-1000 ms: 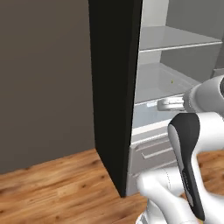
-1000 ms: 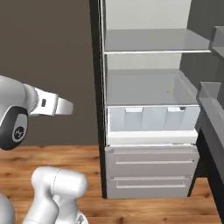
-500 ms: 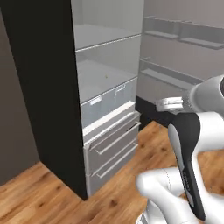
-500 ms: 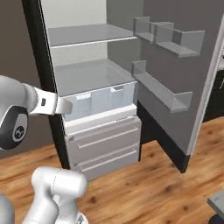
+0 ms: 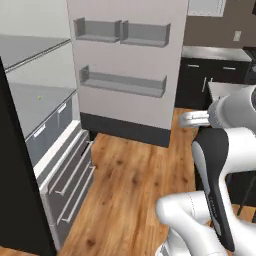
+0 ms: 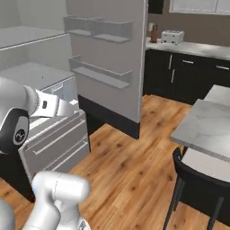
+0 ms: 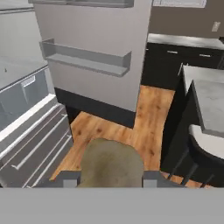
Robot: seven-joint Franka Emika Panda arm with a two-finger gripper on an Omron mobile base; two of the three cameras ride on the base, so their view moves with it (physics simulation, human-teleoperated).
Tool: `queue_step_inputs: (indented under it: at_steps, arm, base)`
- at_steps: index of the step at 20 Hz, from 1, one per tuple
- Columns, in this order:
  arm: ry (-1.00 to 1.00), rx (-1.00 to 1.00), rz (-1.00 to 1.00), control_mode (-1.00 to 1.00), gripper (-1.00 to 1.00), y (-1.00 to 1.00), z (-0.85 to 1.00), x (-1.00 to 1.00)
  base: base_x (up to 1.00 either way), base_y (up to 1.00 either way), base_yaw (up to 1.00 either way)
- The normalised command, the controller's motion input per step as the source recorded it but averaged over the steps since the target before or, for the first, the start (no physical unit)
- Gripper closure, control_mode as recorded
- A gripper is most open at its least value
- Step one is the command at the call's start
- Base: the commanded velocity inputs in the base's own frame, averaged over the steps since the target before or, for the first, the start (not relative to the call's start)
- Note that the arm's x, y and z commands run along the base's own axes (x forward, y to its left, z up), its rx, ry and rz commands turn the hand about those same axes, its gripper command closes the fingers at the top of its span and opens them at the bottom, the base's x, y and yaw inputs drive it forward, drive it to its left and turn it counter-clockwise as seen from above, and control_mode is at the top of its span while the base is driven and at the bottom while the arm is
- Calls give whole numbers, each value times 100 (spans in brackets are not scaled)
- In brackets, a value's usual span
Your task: Retrieve the bottle and the shaker from the cabinet and place them next to the mixing bowl on the counter. Then add garlic from the fridge to the mixing bowl.
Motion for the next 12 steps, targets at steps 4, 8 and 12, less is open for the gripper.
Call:
queue_step_inputs:
  at_steps: [4,8,12]
  arm:
    - [0,0,0,100,100,0,0,0]
    - [0,0,0,100,100,0,0,0]
    - [0,0,0,100,100,0,0,0]
  base:
    - [-6,-10,-69]
    - [0,-67,-43]
    - [0,-99,-16]
